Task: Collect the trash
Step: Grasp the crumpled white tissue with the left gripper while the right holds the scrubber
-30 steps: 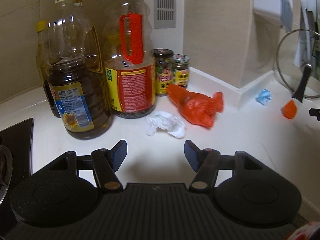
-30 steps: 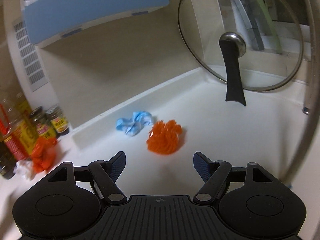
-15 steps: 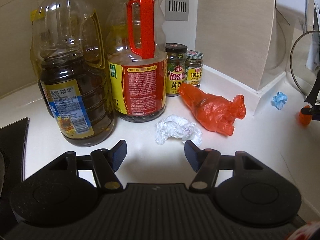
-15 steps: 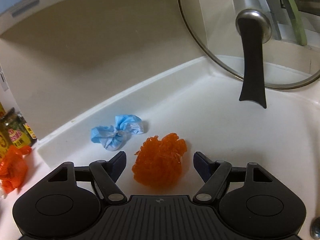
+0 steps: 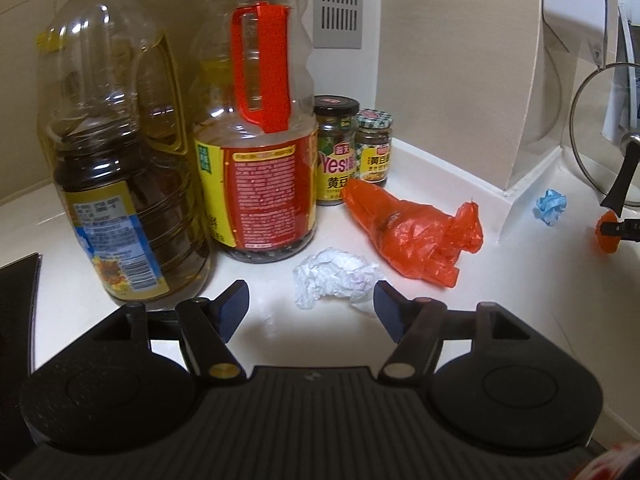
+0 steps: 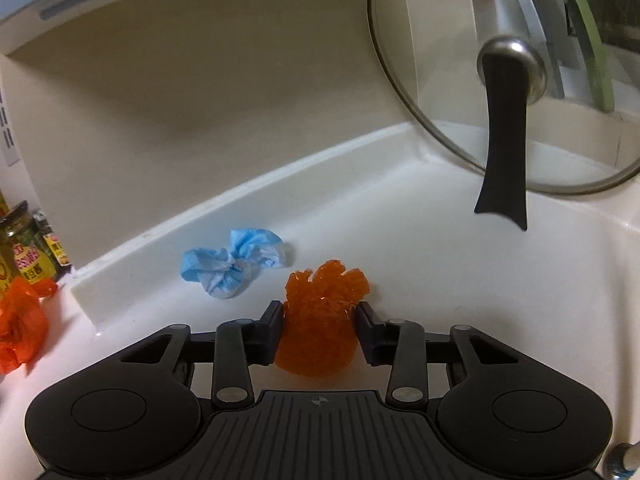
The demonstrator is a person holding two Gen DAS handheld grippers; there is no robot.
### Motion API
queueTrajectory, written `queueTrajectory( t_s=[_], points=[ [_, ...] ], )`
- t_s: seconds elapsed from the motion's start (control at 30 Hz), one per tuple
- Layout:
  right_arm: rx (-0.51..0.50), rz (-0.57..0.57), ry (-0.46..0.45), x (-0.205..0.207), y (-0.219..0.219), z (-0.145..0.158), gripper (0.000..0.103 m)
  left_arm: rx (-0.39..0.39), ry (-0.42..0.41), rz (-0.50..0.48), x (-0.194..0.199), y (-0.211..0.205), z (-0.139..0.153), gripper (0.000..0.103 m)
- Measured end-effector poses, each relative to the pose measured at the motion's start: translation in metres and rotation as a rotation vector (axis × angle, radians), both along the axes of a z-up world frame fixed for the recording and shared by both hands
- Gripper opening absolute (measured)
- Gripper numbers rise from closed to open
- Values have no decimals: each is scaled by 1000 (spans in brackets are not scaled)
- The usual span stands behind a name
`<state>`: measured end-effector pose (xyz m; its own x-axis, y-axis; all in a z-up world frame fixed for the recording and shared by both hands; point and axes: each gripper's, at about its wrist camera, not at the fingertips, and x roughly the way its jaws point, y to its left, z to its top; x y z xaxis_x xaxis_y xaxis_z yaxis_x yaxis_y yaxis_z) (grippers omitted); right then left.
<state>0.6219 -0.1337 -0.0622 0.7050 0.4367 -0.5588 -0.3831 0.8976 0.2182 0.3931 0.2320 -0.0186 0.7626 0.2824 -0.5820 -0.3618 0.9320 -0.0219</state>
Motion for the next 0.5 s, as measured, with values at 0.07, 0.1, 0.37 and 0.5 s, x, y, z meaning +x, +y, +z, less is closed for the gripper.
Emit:
queueTrajectory(
  t_s=[0.07,0.1,0.37,0.5],
  points=[
    [11,3,-10,-7,-2,6,39,-2,-1,-10,3,-1,0,67],
    [18,5,-15,-11,-4,10,39,-4,-2,-14,5,-1,-1,68],
    [78,10,-38,-41,-18,32,39,3,19,-66,30,-3,-11,72],
    [109,1,-32,-50,-26,37,39,2,38,-65,46,1,-20,72]
  ],
)
